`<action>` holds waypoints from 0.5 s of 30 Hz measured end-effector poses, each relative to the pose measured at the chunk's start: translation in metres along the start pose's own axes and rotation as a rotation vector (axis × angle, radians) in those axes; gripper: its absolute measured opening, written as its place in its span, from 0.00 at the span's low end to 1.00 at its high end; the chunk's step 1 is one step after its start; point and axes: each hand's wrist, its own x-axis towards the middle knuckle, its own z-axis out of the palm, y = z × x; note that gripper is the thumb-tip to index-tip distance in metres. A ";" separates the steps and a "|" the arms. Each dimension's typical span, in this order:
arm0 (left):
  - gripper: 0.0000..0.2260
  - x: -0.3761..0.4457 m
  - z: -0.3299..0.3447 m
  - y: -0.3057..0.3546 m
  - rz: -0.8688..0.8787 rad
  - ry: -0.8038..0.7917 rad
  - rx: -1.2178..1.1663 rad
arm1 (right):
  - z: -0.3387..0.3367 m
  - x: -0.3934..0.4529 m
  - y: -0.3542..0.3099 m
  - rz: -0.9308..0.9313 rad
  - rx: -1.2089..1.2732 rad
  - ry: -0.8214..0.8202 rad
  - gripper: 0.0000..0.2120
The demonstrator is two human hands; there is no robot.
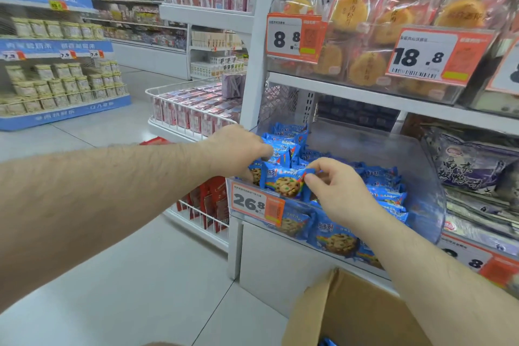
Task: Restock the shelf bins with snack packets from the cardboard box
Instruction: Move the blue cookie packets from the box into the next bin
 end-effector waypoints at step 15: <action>0.13 -0.010 -0.002 -0.012 -0.011 0.012 -0.186 | 0.015 0.015 -0.012 0.074 -0.018 -0.132 0.06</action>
